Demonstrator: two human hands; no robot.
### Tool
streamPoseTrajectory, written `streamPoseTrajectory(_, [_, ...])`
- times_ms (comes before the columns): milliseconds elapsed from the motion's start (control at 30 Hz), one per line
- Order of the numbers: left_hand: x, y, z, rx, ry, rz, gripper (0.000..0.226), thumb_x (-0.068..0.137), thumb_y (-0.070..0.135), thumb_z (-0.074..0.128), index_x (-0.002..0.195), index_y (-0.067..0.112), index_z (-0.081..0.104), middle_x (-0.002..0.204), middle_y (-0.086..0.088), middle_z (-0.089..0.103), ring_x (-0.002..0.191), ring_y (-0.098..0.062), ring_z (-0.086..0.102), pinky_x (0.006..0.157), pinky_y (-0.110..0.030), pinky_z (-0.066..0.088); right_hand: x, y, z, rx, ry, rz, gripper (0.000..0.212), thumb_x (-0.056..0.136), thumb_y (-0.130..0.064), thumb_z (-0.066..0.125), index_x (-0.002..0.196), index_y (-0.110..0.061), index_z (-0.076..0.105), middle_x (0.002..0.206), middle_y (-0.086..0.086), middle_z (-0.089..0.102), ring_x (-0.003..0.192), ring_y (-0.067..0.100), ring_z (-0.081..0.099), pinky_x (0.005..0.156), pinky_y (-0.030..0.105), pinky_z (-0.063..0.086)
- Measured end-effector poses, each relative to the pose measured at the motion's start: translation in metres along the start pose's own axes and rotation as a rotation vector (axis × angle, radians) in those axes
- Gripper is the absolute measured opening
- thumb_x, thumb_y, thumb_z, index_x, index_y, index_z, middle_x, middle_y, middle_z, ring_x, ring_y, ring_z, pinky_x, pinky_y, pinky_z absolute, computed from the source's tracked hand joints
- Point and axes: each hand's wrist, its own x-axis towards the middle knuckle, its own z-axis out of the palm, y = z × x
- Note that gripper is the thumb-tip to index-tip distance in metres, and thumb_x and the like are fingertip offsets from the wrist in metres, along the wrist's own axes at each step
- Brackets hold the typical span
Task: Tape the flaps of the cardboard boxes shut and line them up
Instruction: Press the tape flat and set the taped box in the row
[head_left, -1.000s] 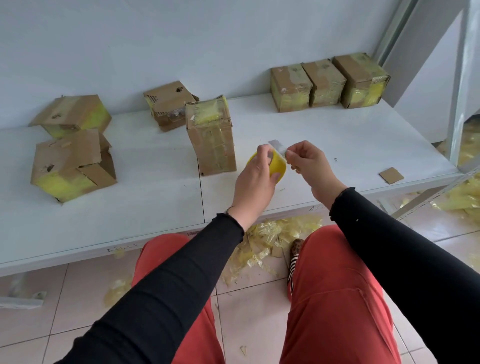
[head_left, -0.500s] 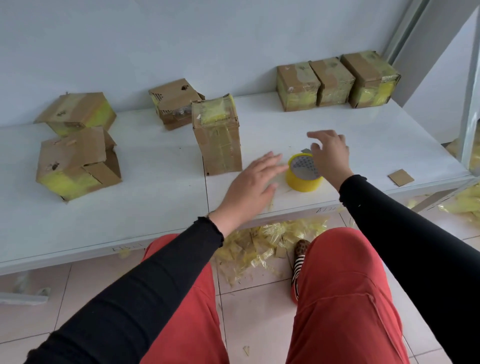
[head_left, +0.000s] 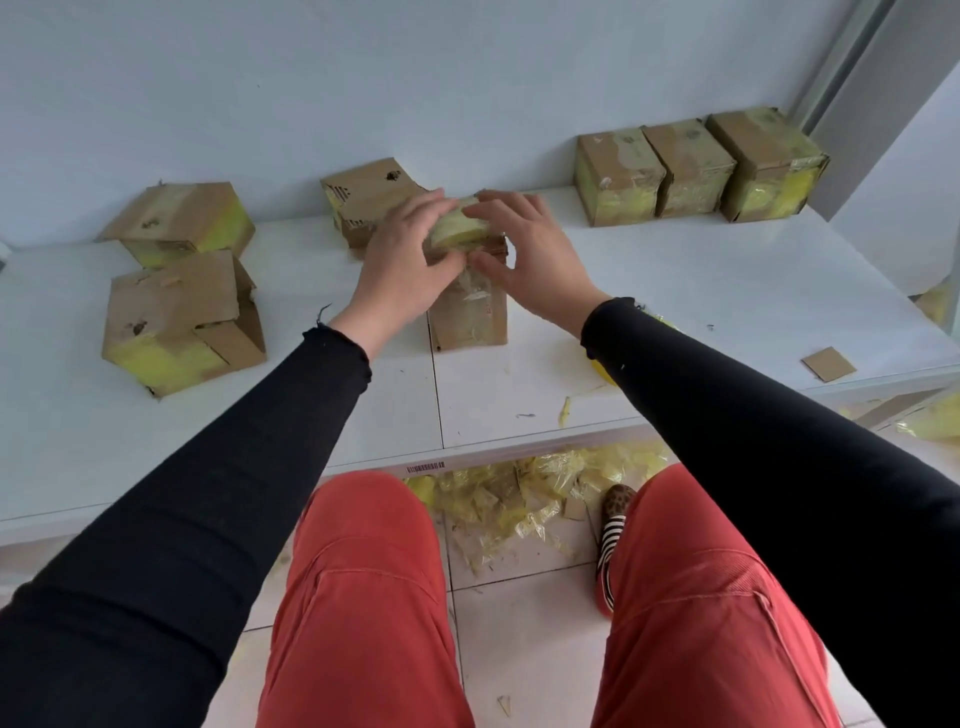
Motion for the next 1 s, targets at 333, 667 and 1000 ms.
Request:
streamPoseTrajectory(333, [-0.005, -0.035, 0.017, 0.057, -0.048, 0.11, 0.058, 0.089, 0.025, 0.072, 0.144, 0.018, 0.054, 0.147, 0.0, 0.052, 0.138, -0.02, 0.043, 0.114, -0.022, 0.028, -0.007, 0.008, 0.021, -0.052, 0.005, -0.013, 0.055, 0.088, -0.022, 0.071, 0.141, -0.014, 0.056, 0.138, 0.003, 0.057, 0.131, 0.029, 0.043, 0.102, 0.033, 0.042])
streamPoseTrajectory(667, [-0.009, -0.036, 0.027, 0.136, -0.065, 0.086, 0.084, 0.08, 0.023, 0.084, 0.153, 0.017, 0.042, 0.158, -0.011, 0.035, 0.151, -0.029, 0.029, 0.12, -0.04, 0.032, -0.013, 0.006, 0.026, -0.022, -0.032, 0.014, 0.068, 0.085, -0.012, 0.074, 0.147, -0.011, 0.048, 0.152, 0.008, 0.045, 0.143, 0.029, 0.034, 0.111, 0.038, 0.039])
streamPoseTrajectory(1000, [-0.02, -0.009, 0.013, 0.009, 0.055, 0.027, 0.047, 0.096, 0.039, 0.067, 0.142, 0.029, 0.06, 0.132, 0.005, 0.063, 0.122, -0.02, 0.048, 0.103, -0.033, 0.041, -0.021, -0.004, 0.011, 0.451, 0.126, 0.315, 0.065, 0.097, -0.005, 0.057, 0.153, -0.035, 0.042, 0.129, -0.002, 0.061, 0.098, 0.017, 0.063, 0.096, 0.042, 0.053])
